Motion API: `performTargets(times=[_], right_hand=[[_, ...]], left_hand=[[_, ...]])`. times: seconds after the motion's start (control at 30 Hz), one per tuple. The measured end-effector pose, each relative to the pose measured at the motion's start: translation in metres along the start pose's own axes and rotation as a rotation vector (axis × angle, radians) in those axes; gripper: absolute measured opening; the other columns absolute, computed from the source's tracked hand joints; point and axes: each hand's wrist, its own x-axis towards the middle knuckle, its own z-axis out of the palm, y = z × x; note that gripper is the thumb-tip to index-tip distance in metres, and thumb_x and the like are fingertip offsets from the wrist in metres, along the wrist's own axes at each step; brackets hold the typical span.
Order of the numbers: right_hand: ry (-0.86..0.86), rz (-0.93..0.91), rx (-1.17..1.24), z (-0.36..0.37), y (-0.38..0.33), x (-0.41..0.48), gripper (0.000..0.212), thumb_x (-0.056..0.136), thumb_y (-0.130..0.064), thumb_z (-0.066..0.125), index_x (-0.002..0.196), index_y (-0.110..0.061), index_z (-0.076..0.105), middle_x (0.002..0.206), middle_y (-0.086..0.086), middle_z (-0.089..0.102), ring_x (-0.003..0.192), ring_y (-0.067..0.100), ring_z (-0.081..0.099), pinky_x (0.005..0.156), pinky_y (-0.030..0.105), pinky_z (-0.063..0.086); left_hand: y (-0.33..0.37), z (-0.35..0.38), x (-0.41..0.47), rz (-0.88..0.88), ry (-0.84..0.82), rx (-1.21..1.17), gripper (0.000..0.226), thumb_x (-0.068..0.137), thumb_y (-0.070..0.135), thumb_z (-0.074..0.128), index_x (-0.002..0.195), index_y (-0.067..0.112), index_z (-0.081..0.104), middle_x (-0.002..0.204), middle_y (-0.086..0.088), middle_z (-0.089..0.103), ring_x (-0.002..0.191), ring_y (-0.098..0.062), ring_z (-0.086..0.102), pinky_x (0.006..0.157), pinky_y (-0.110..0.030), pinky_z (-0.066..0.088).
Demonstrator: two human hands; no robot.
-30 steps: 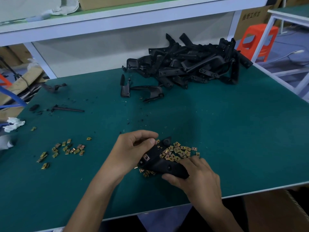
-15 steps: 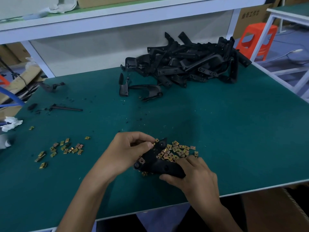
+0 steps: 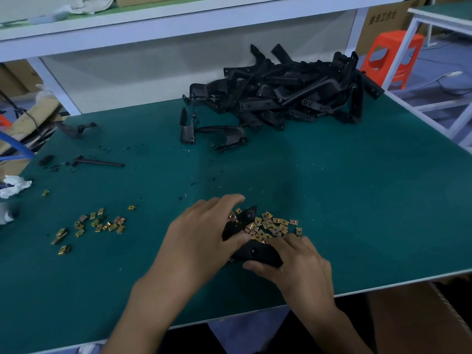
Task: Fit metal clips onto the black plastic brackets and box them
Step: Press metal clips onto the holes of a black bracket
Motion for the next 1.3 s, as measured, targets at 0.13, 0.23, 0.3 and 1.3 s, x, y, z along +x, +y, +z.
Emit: performTargets(times=[0.13, 0.23, 0.3, 1.3], right_hand=[[0.019, -0.017, 0.014, 0.001, 0.001, -0.001, 0.059, 0.069, -0.082, 0.049, 0.074, -0.027, 0.069, 0.072, -0.011, 0.06, 0.071, 0.02, 0.061, 0.045, 0.028, 0.032], [0.028, -0.023, 0.011, 0.001, 0.002, -0.001, 0.059, 0.069, -0.084, 0.053, 0.073, -0.028, 0.068, 0.071, -0.011, 0.059, 0.07, 0.019, 0.06, 0.046, 0.025, 0.03], [0.032, -0.023, 0.004, 0.002, 0.002, -0.001, 0.059, 0.071, -0.086, 0.051, 0.073, -0.029, 0.068, 0.071, -0.012, 0.058, 0.07, 0.018, 0.06, 0.047, 0.024, 0.028], [0.014, -0.014, 0.019, 0.004, 0.005, -0.003, 0.061, 0.073, -0.086, 0.045, 0.077, -0.03, 0.069, 0.073, -0.011, 0.058, 0.074, 0.017, 0.059, 0.044, 0.03, 0.037]], left_hand=[[0.002, 0.002, -0.001, 0.056, 0.093, 0.004, 0.055, 0.086, 0.039, 0.072, 0.138, 0.037, 0.052, 0.117, 0.014, 0.065, 0.111, -0.015, 0.055, 0.089, -0.026, 0.039], [0.003, 0.005, -0.002, 0.118, 0.147, 0.046, 0.048, 0.083, 0.027, 0.077, 0.129, 0.03, 0.063, 0.099, 0.01, 0.071, 0.097, -0.02, 0.063, 0.082, -0.03, 0.046], [0.002, 0.007, -0.001, 0.141, 0.201, 0.084, 0.04, 0.083, 0.018, 0.075, 0.122, 0.027, 0.067, 0.089, 0.008, 0.073, 0.088, -0.023, 0.066, 0.076, -0.033, 0.051], [-0.032, 0.007, 0.017, -0.295, -0.108, -0.928, 0.031, 0.093, 0.004, 0.069, 0.113, 0.028, 0.073, 0.096, 0.003, 0.078, 0.086, -0.014, 0.072, 0.076, -0.022, 0.057]])
